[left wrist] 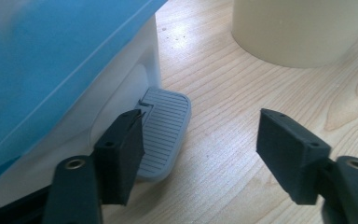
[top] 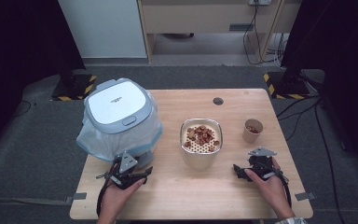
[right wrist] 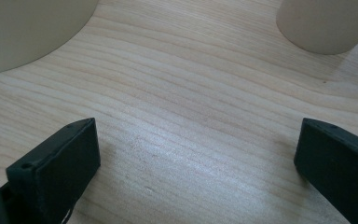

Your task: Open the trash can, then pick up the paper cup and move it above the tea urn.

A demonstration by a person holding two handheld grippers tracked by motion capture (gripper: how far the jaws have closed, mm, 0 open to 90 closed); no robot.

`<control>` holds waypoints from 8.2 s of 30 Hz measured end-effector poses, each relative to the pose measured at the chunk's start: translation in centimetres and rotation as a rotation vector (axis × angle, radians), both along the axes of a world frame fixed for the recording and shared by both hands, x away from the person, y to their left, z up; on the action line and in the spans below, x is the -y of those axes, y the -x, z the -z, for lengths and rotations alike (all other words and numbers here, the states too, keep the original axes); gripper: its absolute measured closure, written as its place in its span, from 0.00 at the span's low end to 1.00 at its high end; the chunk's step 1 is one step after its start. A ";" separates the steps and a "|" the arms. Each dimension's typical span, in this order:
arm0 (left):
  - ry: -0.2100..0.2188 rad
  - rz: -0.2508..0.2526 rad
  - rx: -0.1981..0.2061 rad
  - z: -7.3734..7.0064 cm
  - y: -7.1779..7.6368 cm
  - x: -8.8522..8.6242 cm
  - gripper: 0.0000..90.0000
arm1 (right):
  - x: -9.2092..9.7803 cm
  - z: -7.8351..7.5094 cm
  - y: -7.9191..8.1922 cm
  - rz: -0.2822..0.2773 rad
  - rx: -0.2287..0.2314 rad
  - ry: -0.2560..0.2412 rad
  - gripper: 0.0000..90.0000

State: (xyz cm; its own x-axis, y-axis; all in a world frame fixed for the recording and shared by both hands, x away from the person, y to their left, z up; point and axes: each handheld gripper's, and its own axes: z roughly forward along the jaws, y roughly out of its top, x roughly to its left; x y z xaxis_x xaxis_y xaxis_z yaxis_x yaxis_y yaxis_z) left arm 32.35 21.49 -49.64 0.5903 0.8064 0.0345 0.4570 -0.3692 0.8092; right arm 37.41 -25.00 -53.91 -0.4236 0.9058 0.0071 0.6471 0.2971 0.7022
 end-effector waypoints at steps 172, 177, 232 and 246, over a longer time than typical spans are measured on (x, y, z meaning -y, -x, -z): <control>-0.115 -0.073 -0.022 2.7 -2.4 0.5 1.00 | 2.7 -1.9 -9.0 0.249 0.236 -0.135 0.26; -0.115 -0.072 -0.022 2.7 -2.4 0.5 1.00 | 2.5 -1.9 -9.0 0.245 0.252 -0.128 0.29; -0.109 -0.073 -0.024 2.7 -2.4 0.5 1.00 | 2.9 -15.2 -9.0 -0.004 0.406 0.024 0.36; -0.105 -0.074 -0.029 2.7 -2.4 0.5 1.00 | 2.9 -16.1 -9.7 -0.036 0.415 0.022 0.36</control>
State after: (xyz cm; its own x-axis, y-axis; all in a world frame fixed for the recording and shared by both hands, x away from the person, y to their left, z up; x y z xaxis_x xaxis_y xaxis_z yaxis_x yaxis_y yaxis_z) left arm 34.79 21.04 -52.32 0.5315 0.8405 0.1050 0.5085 -0.4158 0.7540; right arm 47.09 -27.95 -37.78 -0.4180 0.8882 -0.1906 0.2991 0.3327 0.8943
